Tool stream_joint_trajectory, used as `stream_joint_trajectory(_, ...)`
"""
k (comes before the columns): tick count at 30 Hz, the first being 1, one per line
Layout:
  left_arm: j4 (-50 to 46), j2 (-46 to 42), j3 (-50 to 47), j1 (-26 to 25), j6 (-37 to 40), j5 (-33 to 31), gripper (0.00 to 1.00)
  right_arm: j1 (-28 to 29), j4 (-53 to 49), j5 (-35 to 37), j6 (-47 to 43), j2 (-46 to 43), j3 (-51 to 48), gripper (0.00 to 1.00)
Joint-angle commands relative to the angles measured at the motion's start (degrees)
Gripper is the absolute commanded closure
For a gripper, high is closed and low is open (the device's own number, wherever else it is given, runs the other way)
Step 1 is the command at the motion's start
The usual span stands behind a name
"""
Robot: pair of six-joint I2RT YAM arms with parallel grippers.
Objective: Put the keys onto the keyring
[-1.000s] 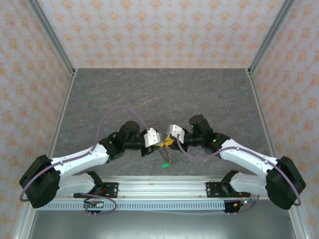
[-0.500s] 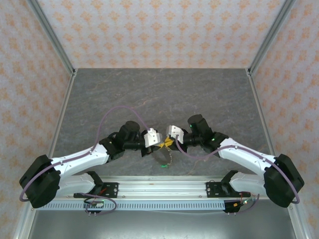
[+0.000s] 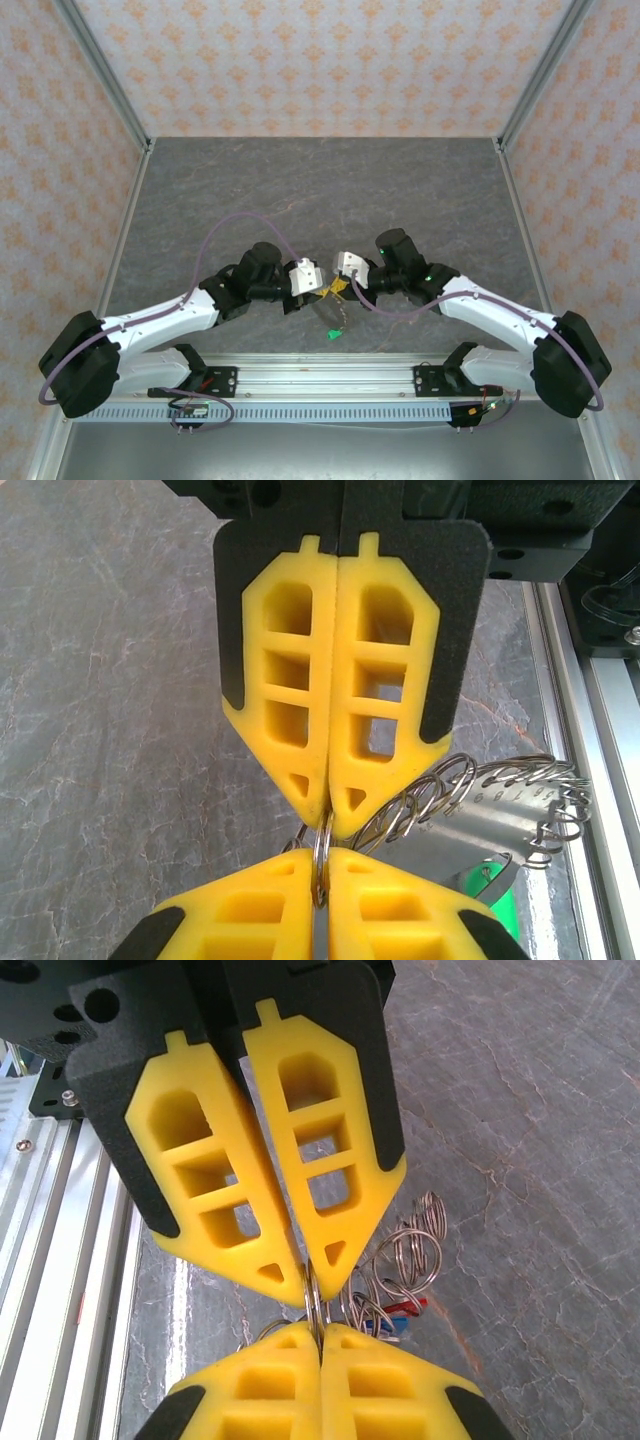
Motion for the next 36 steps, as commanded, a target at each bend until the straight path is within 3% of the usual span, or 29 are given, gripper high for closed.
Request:
stream_joint_trajectory(1,-3.6,0.2,2.4,-0.1,2.2,-1.6,0.89,1.1,-1.5,1.7,0.8,-1.7,3.2,1.0)
stream_joint_trajectory(13,-5.9,2.3,4.6,-0.1,4.3,-2.1,0.89,3.5,-3.3,3.6,3.2,-2.3,6.7,1.0)
stream_joint_trajectory(23,-9.3,2.8,5.8,-0.1,6.7,-2.1,1.0,3.7,-4.4,6.2,2.8,-3.7,7.5,1.0)
stream_joint_trajectory(30,0.6,0.5,2.4,-0.1,1.9,-1.6,1.0,3.5,-1.6,9.8,4.8,-6.2,3.3,0.92)
stream_joint_trajectory(36,6.1,-1.1,0.9,0.0,-0.4,0.4,1.0,1.2,1.6,5.1,7.5,-6.0,-0.6,0.88)
